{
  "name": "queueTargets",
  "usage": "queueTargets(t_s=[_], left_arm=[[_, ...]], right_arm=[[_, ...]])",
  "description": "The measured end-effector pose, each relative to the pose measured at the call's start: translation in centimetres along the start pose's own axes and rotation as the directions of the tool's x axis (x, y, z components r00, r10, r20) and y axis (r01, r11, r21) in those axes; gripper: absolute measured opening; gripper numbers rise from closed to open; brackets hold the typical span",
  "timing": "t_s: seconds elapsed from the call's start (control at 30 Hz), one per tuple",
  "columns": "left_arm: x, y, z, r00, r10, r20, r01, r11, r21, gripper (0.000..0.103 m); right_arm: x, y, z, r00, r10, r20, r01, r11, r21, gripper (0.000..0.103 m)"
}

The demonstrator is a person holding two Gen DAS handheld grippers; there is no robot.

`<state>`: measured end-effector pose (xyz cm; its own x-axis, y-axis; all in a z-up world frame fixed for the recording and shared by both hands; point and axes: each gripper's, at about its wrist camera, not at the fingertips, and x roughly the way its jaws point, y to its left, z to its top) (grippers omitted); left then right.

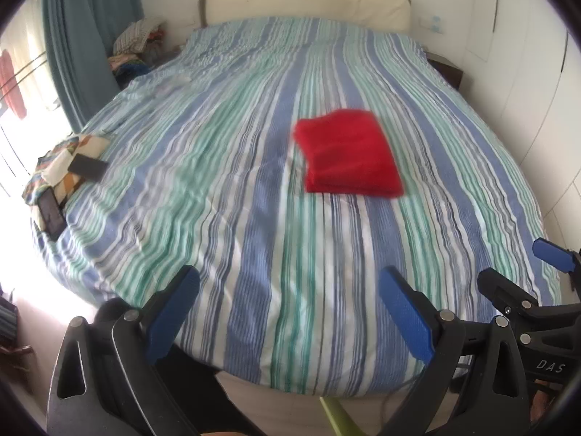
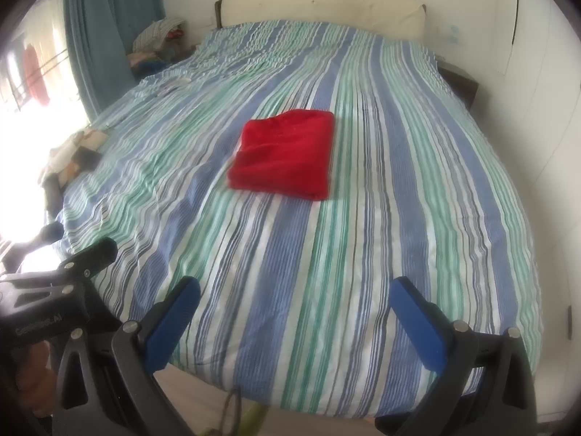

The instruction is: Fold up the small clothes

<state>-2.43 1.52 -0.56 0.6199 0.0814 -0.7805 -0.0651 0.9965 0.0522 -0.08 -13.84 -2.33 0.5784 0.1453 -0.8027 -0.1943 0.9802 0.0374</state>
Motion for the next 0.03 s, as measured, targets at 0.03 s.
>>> queueTargets(t_s=[0.03], left_arm=[[0.0,-0.07,0.03,1.0,0.005,0.001,-0.005,1.0,0.004,0.099]], right_arm=[[0.02,-0.01,-0.02,1.0,0.001,-0.001,-0.001,1.0,0.002,0.103]])
